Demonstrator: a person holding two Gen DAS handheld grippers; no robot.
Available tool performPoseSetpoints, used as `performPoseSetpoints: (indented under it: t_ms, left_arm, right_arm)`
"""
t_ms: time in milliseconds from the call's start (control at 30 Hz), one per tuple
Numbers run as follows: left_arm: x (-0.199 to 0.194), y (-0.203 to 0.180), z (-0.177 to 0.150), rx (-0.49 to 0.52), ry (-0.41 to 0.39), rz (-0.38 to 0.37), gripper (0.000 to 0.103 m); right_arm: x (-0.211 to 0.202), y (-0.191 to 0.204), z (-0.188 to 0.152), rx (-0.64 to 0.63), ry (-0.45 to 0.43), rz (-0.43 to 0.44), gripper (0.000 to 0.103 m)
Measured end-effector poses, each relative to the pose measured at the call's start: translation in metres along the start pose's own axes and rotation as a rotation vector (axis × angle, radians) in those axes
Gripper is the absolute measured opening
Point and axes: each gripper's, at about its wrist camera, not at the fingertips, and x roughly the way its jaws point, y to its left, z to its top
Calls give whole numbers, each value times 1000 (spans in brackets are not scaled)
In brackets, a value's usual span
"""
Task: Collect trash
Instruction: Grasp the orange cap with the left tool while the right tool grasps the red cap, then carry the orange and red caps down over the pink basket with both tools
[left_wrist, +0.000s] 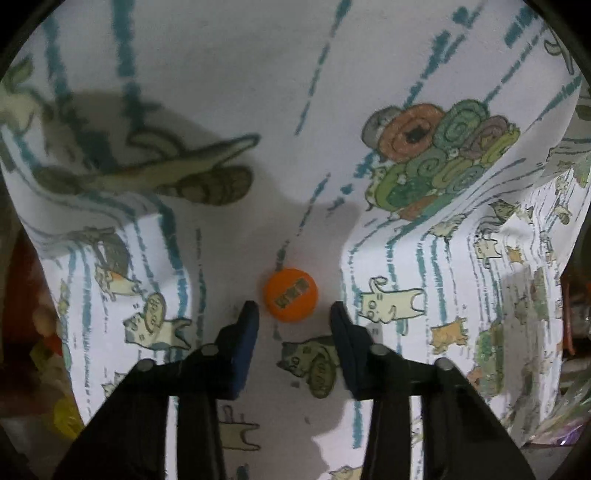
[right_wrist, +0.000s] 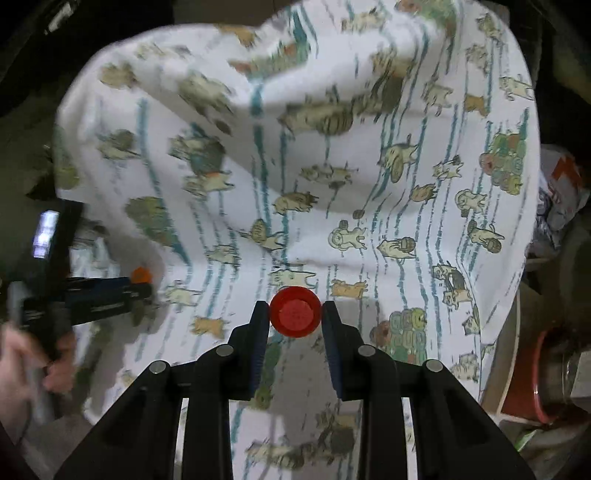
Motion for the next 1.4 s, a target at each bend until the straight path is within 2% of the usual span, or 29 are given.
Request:
performPoseSetpoints:
  t_ms: [100,167,233,300,433,500,600,733,800,900,1033,1133,1200,1400]
  left_arm:
    - [-6,1,-3,2,-16,1,24]
    - [-25,8,-7,-9,-50,-4,24]
    - [-44,8,-10,-15,-79,-38,24]
    - [-66,10,-16,-11,-116,-53,24]
    - [-121,7,-27,5,-205,-34,24]
    - [-147,6,-29,-8,-240,-74,24]
    - [-189,-7,-44,30,-300,-62,24]
    - [-223,-14,-65,61,-343,-96,24]
    - [-238,-15,-79,76,-371,-70,24]
    - [-251,-16,-94,76,-375,-48,24]
    - [-265,-5,-118,19,-333,-79,24]
    - [-276,-3,-138,17,-338,-54,24]
    - [-280,-3,-149,12,-318,-55,24]
    - [-288,-8,-176,23,-332,-74,25]
  right_arm:
    - [-30,0,-6,17,-41,23,31]
    - [-48,-2,-9,37,-56,41,31]
    - [-61,0,-14,55,-77,59,31]
    - [-75,0,-17,60,-102,64,31]
    - [-104,9,-22,43,-160,66,31]
    - [-120,16,-24,36,-185,69,31]
    - [-143,27,-30,38,-227,84,31]
    - [-172,41,-42,42,-278,106,31]
    - [-185,48,-50,42,-300,105,31]
    - [-203,56,-61,41,-324,103,31]
    - [-231,70,-78,20,-376,59,31]
    - [-245,80,-91,-3,-401,47,31]
    - [-249,85,-99,-7,-399,61,31]
    - [-236,92,-116,-23,-350,81,31]
